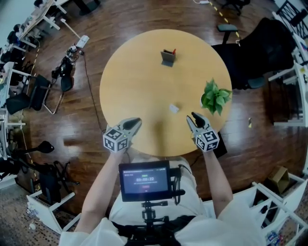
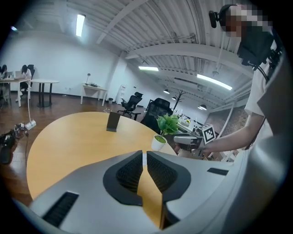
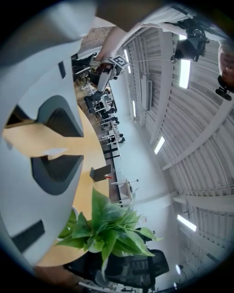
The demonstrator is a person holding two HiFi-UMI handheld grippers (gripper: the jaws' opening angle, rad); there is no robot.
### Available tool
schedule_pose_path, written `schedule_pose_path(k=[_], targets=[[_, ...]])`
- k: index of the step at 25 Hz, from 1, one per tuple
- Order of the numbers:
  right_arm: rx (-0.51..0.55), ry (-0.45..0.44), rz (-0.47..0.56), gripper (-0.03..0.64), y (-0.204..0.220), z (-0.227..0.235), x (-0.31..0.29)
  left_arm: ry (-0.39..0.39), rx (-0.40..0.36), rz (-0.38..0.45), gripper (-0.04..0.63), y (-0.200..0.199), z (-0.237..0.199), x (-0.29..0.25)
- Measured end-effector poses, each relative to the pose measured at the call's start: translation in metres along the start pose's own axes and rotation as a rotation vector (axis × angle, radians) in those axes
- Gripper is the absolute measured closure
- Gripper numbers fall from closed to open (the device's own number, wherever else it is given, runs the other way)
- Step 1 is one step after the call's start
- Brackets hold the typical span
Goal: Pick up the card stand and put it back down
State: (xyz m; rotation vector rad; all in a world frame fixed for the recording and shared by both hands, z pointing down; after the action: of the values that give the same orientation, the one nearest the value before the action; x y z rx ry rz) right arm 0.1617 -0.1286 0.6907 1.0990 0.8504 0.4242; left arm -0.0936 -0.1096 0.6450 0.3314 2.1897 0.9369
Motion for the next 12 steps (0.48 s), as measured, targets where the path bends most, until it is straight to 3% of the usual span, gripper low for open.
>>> schedule_pose_path(k=[5, 12], targets=[[0.024, 0.013, 0.038, 0.489, -0.024, -0.008, 0.013, 0.06, 0.028, 0.008, 0.569, 0.015, 0.019, -0.022], [0.042, 0.129, 0.074, 0.492, -0.051, -0.016, 0.021, 0.156, -0.005, 0.053, 0.569, -0.009, 0.017, -0.007]])
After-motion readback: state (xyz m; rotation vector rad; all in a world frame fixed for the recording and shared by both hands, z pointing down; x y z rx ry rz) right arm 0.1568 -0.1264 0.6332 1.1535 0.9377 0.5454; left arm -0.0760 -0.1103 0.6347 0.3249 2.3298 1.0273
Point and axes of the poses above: the fingertips, and each gripper's own axes: x backward along the fingers, z to its right, y out of its underside, the point moved 1 cm from there along x, backward along the fingers, and after that the axes turned 6 degrees about x, right-handed, at the moved point
